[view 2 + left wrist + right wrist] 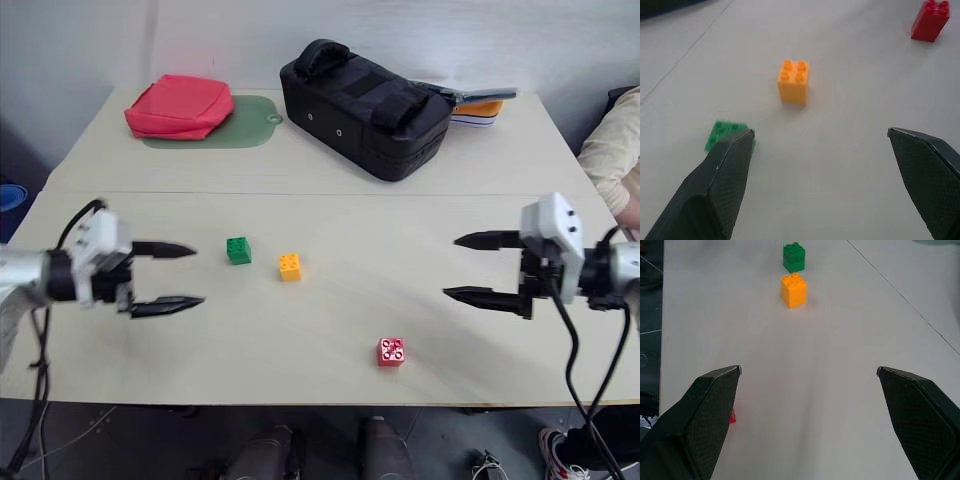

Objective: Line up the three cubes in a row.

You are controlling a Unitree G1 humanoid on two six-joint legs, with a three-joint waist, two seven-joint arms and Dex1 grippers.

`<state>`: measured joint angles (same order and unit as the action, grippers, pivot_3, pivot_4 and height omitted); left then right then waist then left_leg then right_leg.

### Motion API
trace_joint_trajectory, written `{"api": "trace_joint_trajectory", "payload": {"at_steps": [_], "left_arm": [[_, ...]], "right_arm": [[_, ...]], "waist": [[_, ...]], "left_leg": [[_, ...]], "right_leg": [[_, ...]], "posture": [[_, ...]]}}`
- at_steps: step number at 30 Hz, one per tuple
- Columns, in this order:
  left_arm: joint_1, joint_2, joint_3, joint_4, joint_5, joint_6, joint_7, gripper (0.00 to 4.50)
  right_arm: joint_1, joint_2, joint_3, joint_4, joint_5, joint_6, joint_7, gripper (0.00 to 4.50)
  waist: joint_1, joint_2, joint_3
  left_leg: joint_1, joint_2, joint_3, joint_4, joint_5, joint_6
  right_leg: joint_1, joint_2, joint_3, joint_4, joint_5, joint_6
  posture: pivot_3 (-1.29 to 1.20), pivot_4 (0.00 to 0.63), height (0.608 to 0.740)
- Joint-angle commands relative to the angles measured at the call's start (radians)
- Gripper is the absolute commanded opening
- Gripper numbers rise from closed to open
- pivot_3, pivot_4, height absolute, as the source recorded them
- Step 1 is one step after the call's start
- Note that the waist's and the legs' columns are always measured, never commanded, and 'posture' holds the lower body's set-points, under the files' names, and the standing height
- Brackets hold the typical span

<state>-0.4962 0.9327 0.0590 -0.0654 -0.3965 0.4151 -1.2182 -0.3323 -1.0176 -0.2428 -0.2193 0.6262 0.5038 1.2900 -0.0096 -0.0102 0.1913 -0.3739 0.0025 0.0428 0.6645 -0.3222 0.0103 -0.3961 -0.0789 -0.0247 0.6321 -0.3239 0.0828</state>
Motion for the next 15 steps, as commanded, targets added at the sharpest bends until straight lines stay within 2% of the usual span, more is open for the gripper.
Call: {"api": "trace_joint_trajectory", "payload": {"at_steps": [1, 5, 15], "left_arm": [[-0.128, -0.028, -0.111, 0.127, 0.090, -0.078, -0.056, 4.50], [-0.275, -0.074, -0.169, 0.385, 0.204, -0.217, -0.037, 4.50], [-0.497, -0.199, -0.219, 0.864, 0.329, -0.424, -0.068, 4.50]], "right_arm": [[-0.038, 0.023, 0.015, -0.084, 0.034, 0.021, -0.047, 4.48], [-0.054, 0.063, 0.043, -0.136, 0.028, 0.018, -0.100, 4.48], [-0.052, 0.072, 0.056, -0.167, 0.029, 0.016, -0.129, 4.48]], "waist": [[0.000, 0.000, 0.000], [0.001, 0.000, 0.000], [0.013, -0.001, 0.000]], "left_leg": [[0.000, -0.001, 0.001, 0.001, 0.000, 0.000], [0.000, 0.000, 0.003, 0.001, 0.001, 0.002], [-0.003, -0.001, 0.003, 0.005, 0.001, 0.004]], "right_leg": [[0.000, 0.000, 0.000, 0.005, 0.000, 0.000], [-0.001, 0.001, 0.002, 0.006, 0.000, 0.001], [-0.002, 0.000, 0.002, 0.006, 0.001, 0.003]], "posture": [[0.00, 0.150, 0.740], [0.00, 0.150, 0.740], [0.00, 0.150, 0.740]]}}
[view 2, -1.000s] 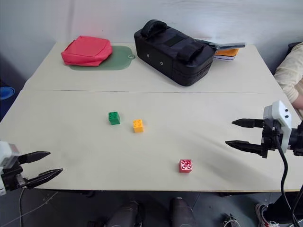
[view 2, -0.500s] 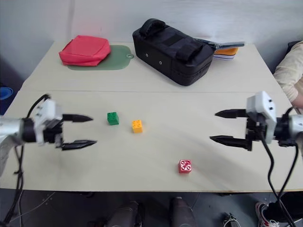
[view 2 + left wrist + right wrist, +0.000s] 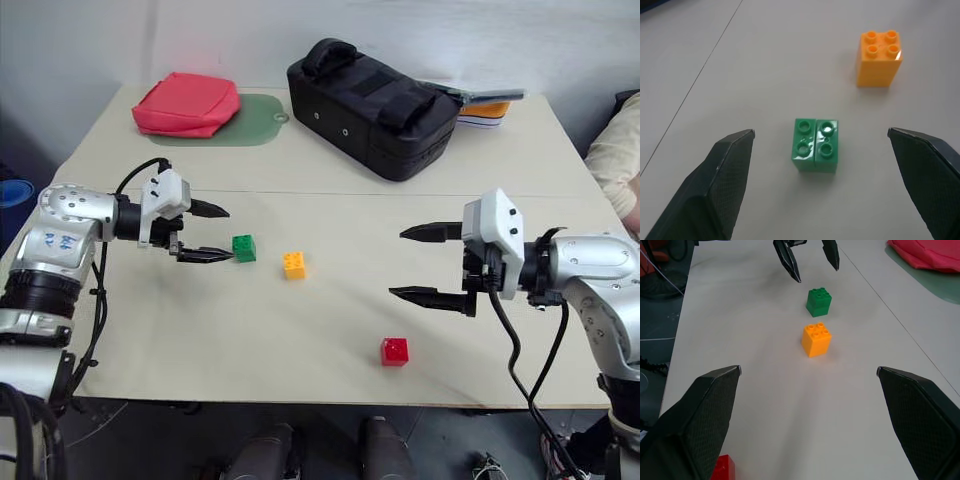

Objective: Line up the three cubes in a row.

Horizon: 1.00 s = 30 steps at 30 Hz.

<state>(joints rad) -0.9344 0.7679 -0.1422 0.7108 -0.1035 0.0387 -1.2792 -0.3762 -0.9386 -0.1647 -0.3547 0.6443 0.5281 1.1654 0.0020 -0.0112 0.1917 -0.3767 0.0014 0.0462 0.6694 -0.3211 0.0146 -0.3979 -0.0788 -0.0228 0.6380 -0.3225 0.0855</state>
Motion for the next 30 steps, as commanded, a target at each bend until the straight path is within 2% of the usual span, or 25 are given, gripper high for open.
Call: {"api": "trace_joint_trajectory", "payload": {"at_steps": [1, 8, 12, 16, 23, 30], "left_arm": [[-0.079, -0.055, -0.027, 0.134, 0.053, -0.061, -0.006, 4.50], [-0.161, -0.125, -0.041, 0.323, 0.125, -0.142, 0.014, 4.50], [-0.183, -0.142, -0.055, 0.383, 0.167, -0.178, 0.019, 4.50], [-0.199, -0.155, -0.046, 0.419, 0.177, -0.184, 0.005, 3.62], [-0.197, -0.160, -0.038, 0.434, 0.192, -0.200, -0.011, 1.48], [-0.149, -0.110, -0.023, 0.352, 0.168, -0.242, -0.092, 1.49]], "right_arm": [[-0.009, -0.007, -0.022, -0.033, 0.011, -0.010, -0.006, 4.48], [-0.024, -0.001, -0.019, -0.043, 0.013, -0.009, -0.027, 4.48], [-0.020, -0.001, -0.022, -0.055, 0.018, -0.007, -0.038, 4.48], [-0.014, 0.001, -0.023, -0.065, 0.018, -0.008, -0.050, 4.50], [-0.011, 0.004, -0.014, -0.064, 0.011, -0.015, -0.059, 4.50], [-0.011, -0.002, -0.013, -0.060, 0.009, -0.015, -0.055, 4.50]], "waist": [[0.004, 0.000, 0.000], [-0.004, -0.001, 0.000], [-0.003, -0.001, 0.000], [-0.001, -0.001, 0.000], [-0.001, -0.001, 0.000], [-0.005, -0.001, 0.000]], "left_leg": [[0.000, 0.000, 0.000, 0.001, 0.000, 0.000], [-0.004, 0.000, 0.000, 0.006, -0.001, 0.002], [-0.017, -0.001, 0.000, 0.013, -0.001, 0.002], [-0.017, -0.001, 0.000, 0.013, -0.001, 0.002], [-0.017, -0.001, 0.000, 0.014, -0.001, 0.002], [-0.016, -0.001, 0.000, 0.013, -0.001, 0.002]], "right_leg": [[0.000, 0.000, 0.000, 0.000, 0.000, 0.000], [-0.002, 0.000, -0.001, 0.000, 0.001, 0.002], [-0.015, 0.000, -0.001, 0.008, 0.001, 0.003], [-0.015, 0.000, -0.001, 0.008, 0.001, 0.003], [-0.015, 0.000, -0.001, 0.008, 0.002, 0.003], [-0.015, 0.000, -0.001, 0.008, 0.002, 0.003]], "posture": [[0.00, 0.150, 0.740], [0.00, 0.150, 0.740], [0.00, 0.150, 0.740], [0.00, 0.150, 0.740], [0.00, 0.150, 0.740], [0.00, 0.150, 0.740]]}}
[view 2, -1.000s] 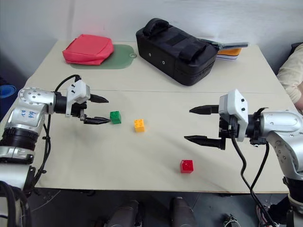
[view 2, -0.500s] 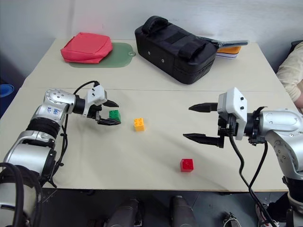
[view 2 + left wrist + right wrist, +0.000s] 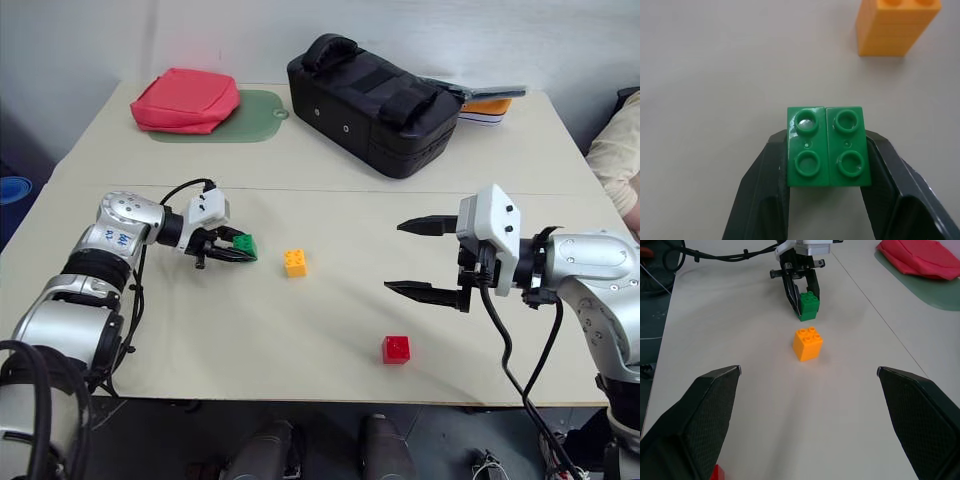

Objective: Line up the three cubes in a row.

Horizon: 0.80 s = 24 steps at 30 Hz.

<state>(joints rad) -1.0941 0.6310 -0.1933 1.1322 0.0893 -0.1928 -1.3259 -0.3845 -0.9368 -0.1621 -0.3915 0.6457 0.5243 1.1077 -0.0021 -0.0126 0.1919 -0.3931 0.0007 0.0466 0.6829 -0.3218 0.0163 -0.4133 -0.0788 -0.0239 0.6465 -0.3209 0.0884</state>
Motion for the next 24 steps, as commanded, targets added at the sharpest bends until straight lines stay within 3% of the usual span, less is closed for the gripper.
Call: {"api": "trace_joint_trajectory", "payload": {"at_steps": [1, 5, 10, 17, 24], "left_arm": [[0.027, 0.030, 0.041, -0.142, -0.059, 0.023, -0.083, 1.49], [0.186, 0.064, 0.058, -0.639, -0.206, 0.263, -0.210, 1.49], [0.381, 0.090, 0.001, -1.149, -0.265, 0.437, -0.153, 1.49], [0.431, -0.026, -0.131, -1.383, -0.222, 0.716, 0.051, 1.49], [0.498, -0.026, -0.272, -1.512, -0.158, 0.930, 0.180, 1.49]], "right_arm": [[0.008, -0.011, -0.020, -0.024, 0.011, -0.007, 0.012, 4.50], [0.112, -0.060, -0.046, -0.059, 0.016, -0.030, 0.102, 4.50], [0.170, -0.066, -0.042, -0.080, 0.018, -0.035, 0.119, 4.50], [0.209, -0.080, -0.020, -0.082, 0.000, -0.047, 0.159, 4.50], [0.245, -0.085, 0.008, -0.053, -0.067, -0.119, 0.203, 4.50]], "waist": [[0.000, 0.000, 0.000], [0.005, 0.000, 0.000], [0.001, 0.000, 0.000], [0.005, 0.000, 0.000], [0.003, 0.000, 0.000]], "left_leg": [[0.000, 0.000, 0.000, 0.000, 0.000, 0.000], [-0.001, 0.000, -0.001, 0.000, 0.000, 0.000], [0.002, 0.000, -0.002, 0.001, 0.000, 0.001], [0.004, -0.001, -0.002, 0.000, 0.001, 0.001], [0.004, 0.000, -0.002, 0.000, 0.001, 0.001]], "right_leg": [[0.000, 0.000, 0.000, 0.000, 0.000, 0.000], [0.001, -0.001, 0.001, 0.000, 0.000, 0.000], [0.004, -0.002, 0.003, -0.001, 0.000, 0.001], [0.005, -0.001, 0.004, 0.000, 0.000, 0.001], [0.005, 0.000, 0.005, 0.000, 0.000, 0.001]], "posture": [[0.00, 0.150, 0.740], [0.00, 0.150, 0.740], [0.00, 0.150, 0.740], [0.00, 0.150, 0.740], [0.00, 0.150, 0.740]]}}
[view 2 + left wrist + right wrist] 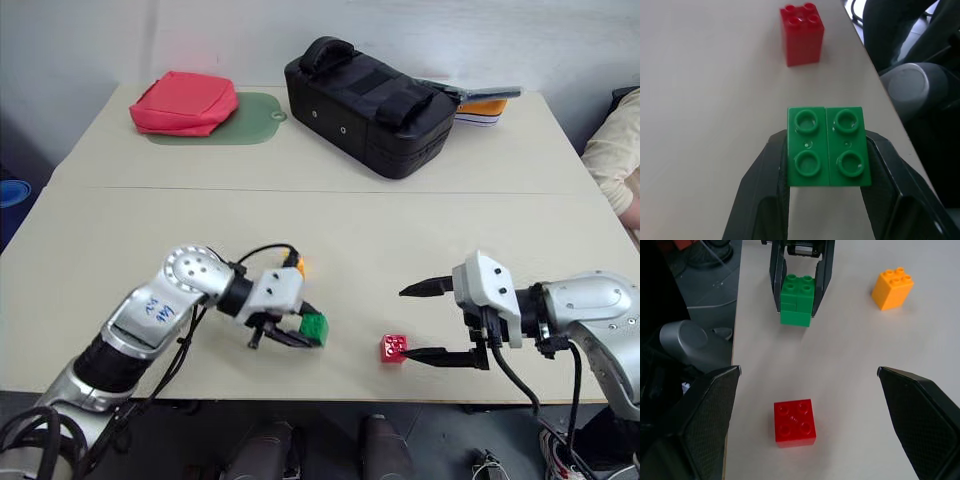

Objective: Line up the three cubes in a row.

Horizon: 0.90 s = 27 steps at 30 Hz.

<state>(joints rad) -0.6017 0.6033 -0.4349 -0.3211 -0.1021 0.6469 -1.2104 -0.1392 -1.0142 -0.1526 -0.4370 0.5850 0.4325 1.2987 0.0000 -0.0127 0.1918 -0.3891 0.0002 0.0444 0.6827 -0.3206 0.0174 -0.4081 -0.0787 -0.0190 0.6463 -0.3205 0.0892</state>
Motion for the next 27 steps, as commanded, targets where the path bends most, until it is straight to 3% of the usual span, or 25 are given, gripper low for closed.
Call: {"api": "trace_joint_trajectory", "payload": {"at_steps": [1, 27], "left_arm": [[0.008, 0.004, -0.039, -0.063, 0.044, 0.093, 0.081, 1.49], [0.036, 0.033, -0.064, -0.125, -0.011, 0.182, 0.144, 1.49]], "right_arm": [[-0.003, -0.005, 0.000, -0.007, -0.005, -0.026, 0.011, 4.50], [0.000, 0.007, 0.015, -0.011, -0.004, -0.025, -0.022, 4.50]], "waist": [[0.001, 0.000, 0.000], [0.003, 0.000, 0.000]], "left_leg": [[0.000, 0.000, 0.000, 0.000, 0.000, 0.000], [0.000, 0.000, 0.000, 0.000, 0.000, 0.000]], "right_leg": [[0.000, 0.000, 0.000, 0.000, 0.000, 0.000], [0.000, -0.001, 0.000, -0.001, 0.000, 0.000]], "posture": [[0.00, 0.150, 0.740], [0.00, 0.150, 0.740]]}}
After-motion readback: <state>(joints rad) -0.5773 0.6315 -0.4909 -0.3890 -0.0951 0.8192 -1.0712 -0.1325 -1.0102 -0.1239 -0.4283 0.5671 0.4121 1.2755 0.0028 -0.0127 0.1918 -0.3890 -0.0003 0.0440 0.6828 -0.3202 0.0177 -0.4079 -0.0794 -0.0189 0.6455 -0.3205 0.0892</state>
